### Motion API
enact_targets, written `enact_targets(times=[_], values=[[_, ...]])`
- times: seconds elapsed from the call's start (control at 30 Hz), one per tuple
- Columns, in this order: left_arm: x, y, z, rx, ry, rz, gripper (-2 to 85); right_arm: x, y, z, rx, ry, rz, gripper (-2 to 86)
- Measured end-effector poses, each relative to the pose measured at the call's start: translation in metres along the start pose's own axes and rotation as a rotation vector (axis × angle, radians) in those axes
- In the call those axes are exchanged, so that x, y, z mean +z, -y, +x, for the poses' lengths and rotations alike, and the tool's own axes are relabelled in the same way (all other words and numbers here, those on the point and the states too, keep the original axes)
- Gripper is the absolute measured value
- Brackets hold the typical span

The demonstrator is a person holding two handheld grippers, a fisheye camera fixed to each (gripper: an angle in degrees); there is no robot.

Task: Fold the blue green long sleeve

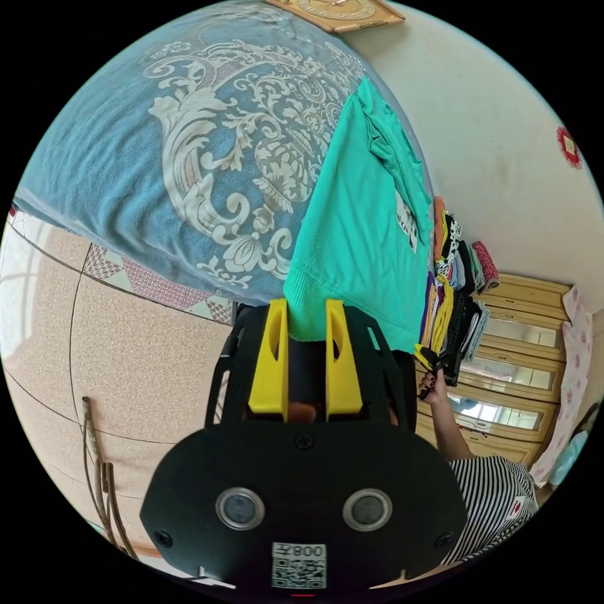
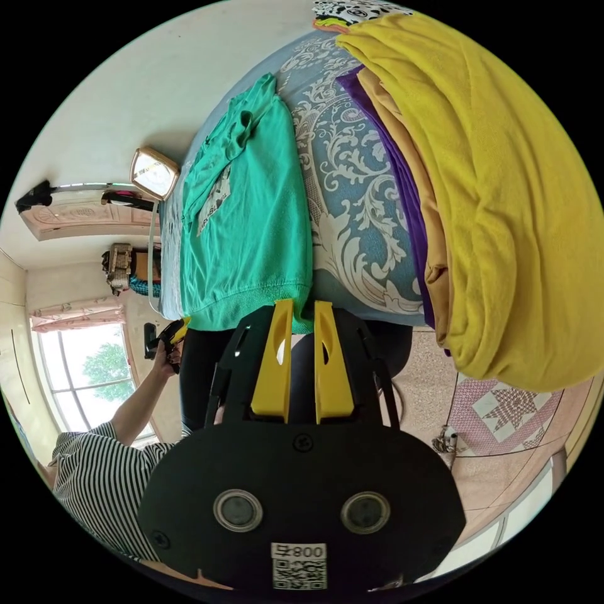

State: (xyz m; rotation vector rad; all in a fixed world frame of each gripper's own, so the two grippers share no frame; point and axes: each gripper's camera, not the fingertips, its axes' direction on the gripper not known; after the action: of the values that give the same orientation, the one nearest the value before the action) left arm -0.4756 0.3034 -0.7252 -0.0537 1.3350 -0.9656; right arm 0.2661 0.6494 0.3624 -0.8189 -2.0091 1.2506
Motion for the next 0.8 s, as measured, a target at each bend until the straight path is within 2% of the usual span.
enact_targets(times=[0.37,0.8], values=[[-0.042,-0.073,-0.004,0.047,-0.175,0.08,3.6,0.008,-0.03,0.03,-0.068,0.053,0.008,0.9],[-0.121,-0.166,0.034,0.225,-0.362,0.244,3.2,-0.06,-0.102,0.041,-0.235,0.291,0.179,0.4]])
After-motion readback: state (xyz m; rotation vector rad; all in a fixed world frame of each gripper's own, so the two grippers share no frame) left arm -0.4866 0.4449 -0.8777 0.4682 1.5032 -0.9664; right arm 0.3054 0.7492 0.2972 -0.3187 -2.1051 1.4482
